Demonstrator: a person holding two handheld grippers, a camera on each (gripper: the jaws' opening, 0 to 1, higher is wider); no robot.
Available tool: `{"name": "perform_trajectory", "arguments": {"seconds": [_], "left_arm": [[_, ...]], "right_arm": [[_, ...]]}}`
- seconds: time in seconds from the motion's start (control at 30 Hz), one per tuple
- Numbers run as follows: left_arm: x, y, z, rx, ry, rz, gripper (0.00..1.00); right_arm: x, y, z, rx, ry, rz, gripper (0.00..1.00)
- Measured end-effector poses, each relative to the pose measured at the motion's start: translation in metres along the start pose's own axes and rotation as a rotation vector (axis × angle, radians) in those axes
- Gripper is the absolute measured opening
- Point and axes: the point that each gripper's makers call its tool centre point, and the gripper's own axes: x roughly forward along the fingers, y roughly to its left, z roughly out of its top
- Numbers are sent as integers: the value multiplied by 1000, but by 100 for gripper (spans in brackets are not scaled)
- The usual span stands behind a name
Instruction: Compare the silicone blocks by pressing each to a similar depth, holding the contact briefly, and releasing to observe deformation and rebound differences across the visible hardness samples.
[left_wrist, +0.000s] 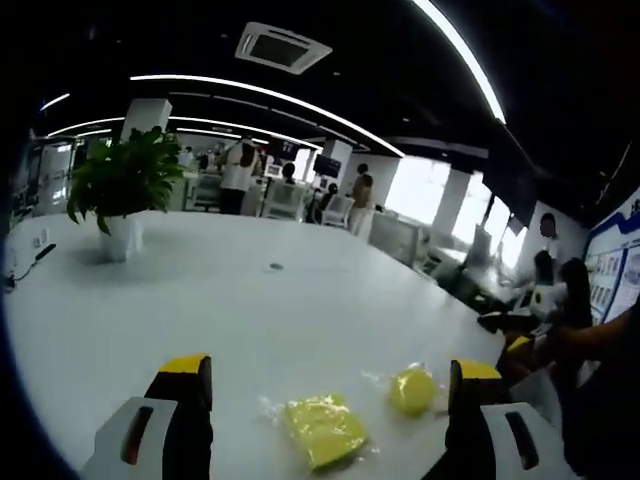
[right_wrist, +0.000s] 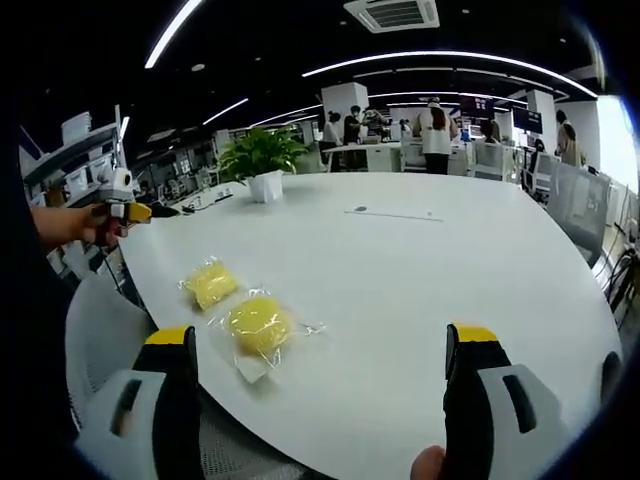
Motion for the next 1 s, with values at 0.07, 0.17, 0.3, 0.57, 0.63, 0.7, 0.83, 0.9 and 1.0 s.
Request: {"name": "perform_trajectory", "arguments": {"seconds": [0.07,0.17,0.3,0.57,0.63,0.7,0.83,0.9,1.0], "left_arm": [[6,-3,0,-6,9,-6,100],[14,-10,1,-10,21,-22,100],[25,-19,2,-11,34,-41,100],[48,-32,-9,-102,67,-78,99],[54,-33,-12,-128,83,-78,97],[62,-35,-15,-147,95,-87,97],[78,-42,-22,-168,124,-109,96],[87,-44,-28,-171,148,-115,96],[98,-50,-41,-180,195,-129,94]], "right_arm": [[0,0,-1,2,0,0,97],[0,0,-2,4,2,2,97],[-1,1,-4,9,5,5,97],[-4,-3,-6,18,0,-1,97],[-4,-3,-7,21,2,-2,97],[-5,-2,-7,25,2,-3,97],[-4,-2,-8,26,3,2,97],[-3,-1,-9,29,4,2,97],[-3,-2,-10,37,4,2,97]]}}
